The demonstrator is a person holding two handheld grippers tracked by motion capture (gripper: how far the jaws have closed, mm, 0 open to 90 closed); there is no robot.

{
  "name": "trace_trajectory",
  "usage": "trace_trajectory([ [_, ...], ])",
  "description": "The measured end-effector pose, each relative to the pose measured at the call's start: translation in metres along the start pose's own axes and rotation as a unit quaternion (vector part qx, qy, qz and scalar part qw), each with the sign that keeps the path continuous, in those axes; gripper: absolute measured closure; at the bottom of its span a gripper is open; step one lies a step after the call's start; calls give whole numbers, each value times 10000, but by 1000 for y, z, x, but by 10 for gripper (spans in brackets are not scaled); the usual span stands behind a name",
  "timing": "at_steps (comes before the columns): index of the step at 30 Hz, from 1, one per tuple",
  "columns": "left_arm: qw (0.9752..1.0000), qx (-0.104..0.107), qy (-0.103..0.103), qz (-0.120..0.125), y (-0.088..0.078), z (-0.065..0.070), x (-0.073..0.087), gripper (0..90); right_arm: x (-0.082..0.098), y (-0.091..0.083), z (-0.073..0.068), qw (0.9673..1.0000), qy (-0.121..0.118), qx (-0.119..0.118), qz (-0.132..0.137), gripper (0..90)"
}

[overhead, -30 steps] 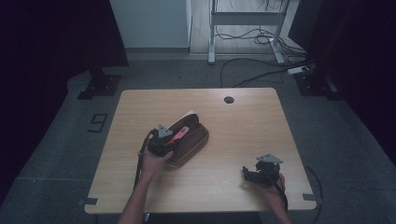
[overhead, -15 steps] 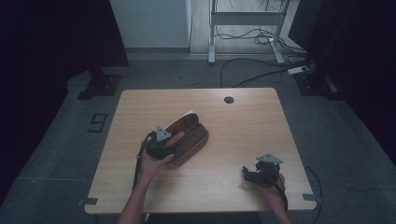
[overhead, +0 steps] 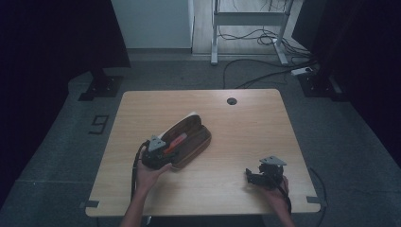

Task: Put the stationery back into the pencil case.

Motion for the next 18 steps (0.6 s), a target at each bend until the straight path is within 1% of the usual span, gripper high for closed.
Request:
trace_trajectory([
  [8, 9998, 188, -25, -53, -7, 10, 13, 455, 0, 0, 0, 10000, 6, 1, -3, 92],
  [10, 9996, 255, -98, -42, -9, 12, 18, 450, 0, 0, 0, 10000, 6, 0, -4, 93],
  [12, 9995, 294, -144, -31, -11, 14, 24, 447, 0, 0, 0, 10000, 5, 0, -3, 93],
  [15, 9992, 335, -186, -83, -13, 18, 34, 445, 0, 0, 0, 10000, 5, 0, -3, 93],
  [18, 9989, 374, -219, -195, -13, 22, 46, 442, 0, 0, 0, 10000, 2, -1, -2, 92],
])
Point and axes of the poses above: each handheld gripper's, and its own axes: y roughly forward along the jaws, x roughly out of its underside, z roughly to its right, the point moved 1 cm from there along y, roughly forward along the jaws, and after that the axes turned 7 degrees about z, right-handed, at the moved point
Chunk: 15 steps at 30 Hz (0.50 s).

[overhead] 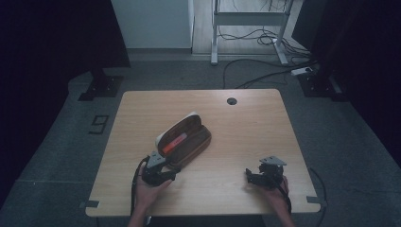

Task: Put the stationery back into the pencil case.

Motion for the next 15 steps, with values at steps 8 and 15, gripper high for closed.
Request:
trace_trajectory([
  [8, 9995, 19, -280, -150, -7, 6, 34, 435, 0, 0, 0, 10000, -3, 1, 4, 92],
  [15, 9992, -128, -273, -258, -17, 6, 46, 432, 0, 0, 0, 10000, 4, 1, 1, 93],
])
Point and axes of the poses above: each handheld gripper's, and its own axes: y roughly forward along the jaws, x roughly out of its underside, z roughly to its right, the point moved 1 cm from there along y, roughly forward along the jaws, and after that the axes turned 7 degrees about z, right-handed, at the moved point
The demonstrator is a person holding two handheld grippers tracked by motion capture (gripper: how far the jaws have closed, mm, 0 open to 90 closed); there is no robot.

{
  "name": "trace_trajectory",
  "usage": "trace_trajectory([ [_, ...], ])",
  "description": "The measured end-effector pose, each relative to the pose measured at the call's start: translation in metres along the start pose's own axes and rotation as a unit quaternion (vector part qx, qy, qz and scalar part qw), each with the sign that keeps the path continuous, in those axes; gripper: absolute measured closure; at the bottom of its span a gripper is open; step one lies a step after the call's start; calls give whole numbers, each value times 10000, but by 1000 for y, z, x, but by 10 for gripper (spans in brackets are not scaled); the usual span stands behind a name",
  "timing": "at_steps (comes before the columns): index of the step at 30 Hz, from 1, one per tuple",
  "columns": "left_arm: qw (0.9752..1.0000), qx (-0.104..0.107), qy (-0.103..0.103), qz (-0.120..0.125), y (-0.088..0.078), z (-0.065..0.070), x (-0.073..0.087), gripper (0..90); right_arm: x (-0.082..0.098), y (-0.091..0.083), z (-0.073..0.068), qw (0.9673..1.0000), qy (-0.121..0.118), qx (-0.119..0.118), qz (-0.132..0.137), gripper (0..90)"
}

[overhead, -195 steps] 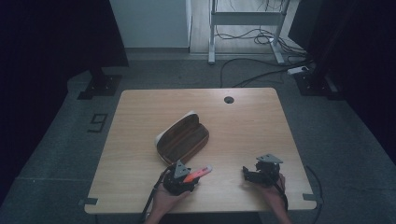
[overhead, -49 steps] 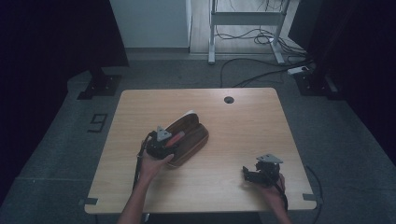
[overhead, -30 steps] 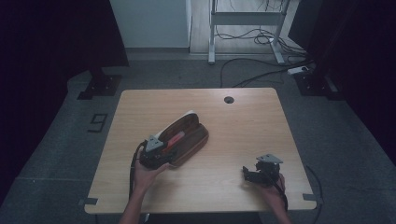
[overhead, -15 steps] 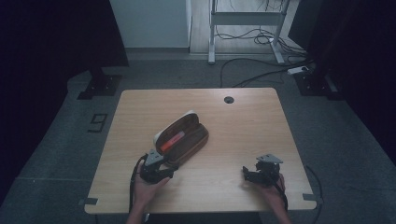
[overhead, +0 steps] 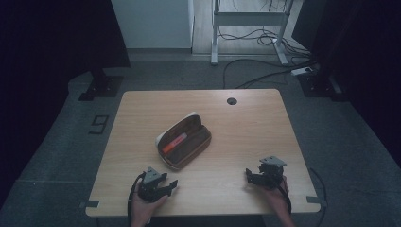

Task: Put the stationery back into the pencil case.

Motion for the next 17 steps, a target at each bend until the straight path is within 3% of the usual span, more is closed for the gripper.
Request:
trace_trajectory([
  [12, 9998, -63, 156, -142, 0, 0, 0, 424, 0, 0, 0, 10000, -2, 0, 0, 93],
  [17, 9999, -86, 79, -120, -2, -4, 1, 423, 0, 0, 0, 10000, -6, 0, 2, 92],
])
Point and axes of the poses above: each handheld gripper's, and its own axes: y roughly forward along the jaws, x roughly out of its underside, z roughly to its right, the point moved 1 cm from there along y, roughly forward along the jaws, and after that the axes turned 7 degrees about z, right-handed, at the moved point
